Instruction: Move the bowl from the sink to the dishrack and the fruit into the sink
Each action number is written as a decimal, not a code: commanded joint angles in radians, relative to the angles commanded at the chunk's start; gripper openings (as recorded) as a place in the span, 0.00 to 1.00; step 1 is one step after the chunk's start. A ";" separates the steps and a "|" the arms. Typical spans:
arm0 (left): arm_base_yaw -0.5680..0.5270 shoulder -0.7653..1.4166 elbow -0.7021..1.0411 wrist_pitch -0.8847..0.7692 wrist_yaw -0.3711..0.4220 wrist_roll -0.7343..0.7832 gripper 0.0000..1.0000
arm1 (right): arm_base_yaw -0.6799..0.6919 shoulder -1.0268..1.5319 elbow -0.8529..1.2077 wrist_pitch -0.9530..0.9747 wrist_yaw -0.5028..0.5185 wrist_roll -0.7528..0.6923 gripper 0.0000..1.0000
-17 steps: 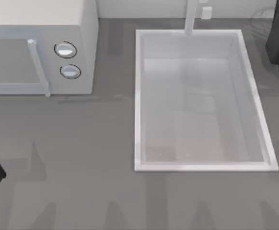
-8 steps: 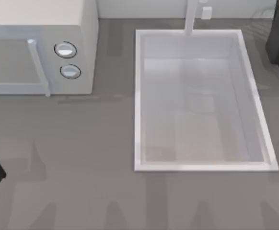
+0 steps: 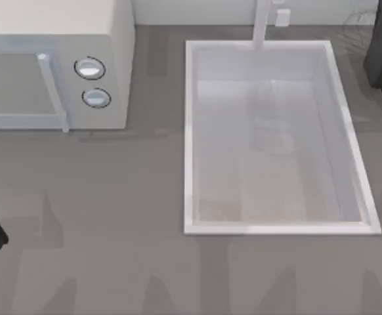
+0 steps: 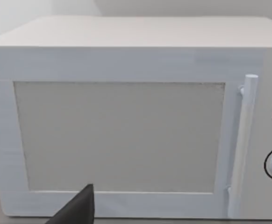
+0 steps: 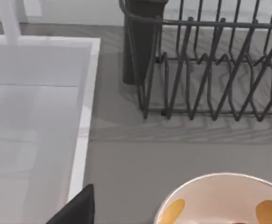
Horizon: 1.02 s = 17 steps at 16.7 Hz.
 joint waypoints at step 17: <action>0.000 0.000 0.000 0.000 0.000 0.000 1.00 | -0.187 1.357 0.951 -0.819 0.006 -0.174 1.00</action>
